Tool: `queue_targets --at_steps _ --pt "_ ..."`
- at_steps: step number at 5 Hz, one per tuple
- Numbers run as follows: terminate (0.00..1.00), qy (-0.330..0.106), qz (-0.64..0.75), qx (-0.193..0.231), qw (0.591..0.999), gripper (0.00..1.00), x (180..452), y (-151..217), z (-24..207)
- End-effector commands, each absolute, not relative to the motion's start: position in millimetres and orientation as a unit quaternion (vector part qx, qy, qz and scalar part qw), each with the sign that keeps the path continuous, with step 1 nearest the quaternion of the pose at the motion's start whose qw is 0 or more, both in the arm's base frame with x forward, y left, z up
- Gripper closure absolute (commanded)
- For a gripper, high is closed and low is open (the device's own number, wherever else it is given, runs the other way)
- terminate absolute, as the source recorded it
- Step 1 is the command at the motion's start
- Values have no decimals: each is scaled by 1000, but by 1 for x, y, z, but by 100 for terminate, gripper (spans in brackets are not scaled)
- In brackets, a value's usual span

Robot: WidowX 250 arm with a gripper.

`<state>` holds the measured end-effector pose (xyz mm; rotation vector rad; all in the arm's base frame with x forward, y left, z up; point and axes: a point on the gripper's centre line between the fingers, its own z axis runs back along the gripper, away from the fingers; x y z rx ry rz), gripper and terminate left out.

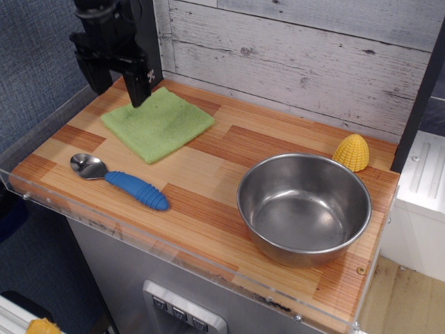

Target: Put the green rectangle next to the food and bowl.

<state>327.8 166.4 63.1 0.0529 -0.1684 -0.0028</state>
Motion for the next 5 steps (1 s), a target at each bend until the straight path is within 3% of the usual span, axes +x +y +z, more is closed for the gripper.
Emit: queue_targets --at_steps 1,3,5 --pt "0 -92 -12 35 995 0 355 153 52" --pt "0 -74 -27 41 996 0 357 149 28" --pt "0 -66 -32 45 996 0 360 116 20"
